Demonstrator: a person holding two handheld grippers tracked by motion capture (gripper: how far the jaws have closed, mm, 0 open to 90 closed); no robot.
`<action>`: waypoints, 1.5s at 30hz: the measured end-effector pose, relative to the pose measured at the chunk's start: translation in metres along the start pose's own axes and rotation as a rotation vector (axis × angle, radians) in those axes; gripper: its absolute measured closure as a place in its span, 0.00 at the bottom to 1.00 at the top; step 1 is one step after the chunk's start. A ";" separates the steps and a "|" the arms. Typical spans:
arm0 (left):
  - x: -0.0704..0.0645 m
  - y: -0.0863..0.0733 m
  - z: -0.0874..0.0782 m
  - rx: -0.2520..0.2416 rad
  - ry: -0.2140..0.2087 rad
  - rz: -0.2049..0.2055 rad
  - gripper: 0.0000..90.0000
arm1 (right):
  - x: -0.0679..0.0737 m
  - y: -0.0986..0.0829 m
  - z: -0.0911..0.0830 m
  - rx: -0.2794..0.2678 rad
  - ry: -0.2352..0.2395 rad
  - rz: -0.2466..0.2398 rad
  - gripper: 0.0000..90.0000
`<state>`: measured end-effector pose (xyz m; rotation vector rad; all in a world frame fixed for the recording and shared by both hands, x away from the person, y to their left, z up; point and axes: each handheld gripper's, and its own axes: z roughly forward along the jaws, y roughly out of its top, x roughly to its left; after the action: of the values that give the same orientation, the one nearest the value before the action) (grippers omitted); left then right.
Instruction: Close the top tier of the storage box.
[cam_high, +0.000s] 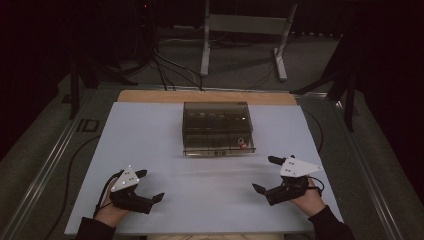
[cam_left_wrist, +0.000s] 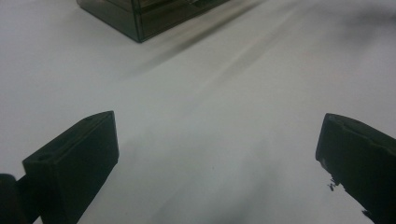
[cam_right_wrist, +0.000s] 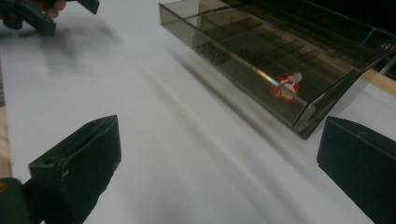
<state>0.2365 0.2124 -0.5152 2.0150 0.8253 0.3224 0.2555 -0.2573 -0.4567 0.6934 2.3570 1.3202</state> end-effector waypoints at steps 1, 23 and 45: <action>0.000 0.000 0.000 0.002 0.000 0.002 0.00 | 0.000 0.002 0.001 -0.005 0.000 -0.001 0.00; 0.000 0.000 0.000 -0.003 -0.003 0.002 0.00 | 0.006 0.029 0.026 -0.045 -0.080 0.017 0.00; 0.000 0.000 0.000 -0.004 -0.006 0.001 0.00 | 0.008 0.020 0.050 0.040 -0.206 0.084 0.00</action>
<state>0.2364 0.2122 -0.5152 2.0116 0.8192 0.3181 0.2800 -0.2088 -0.4652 0.9035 2.2160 1.1765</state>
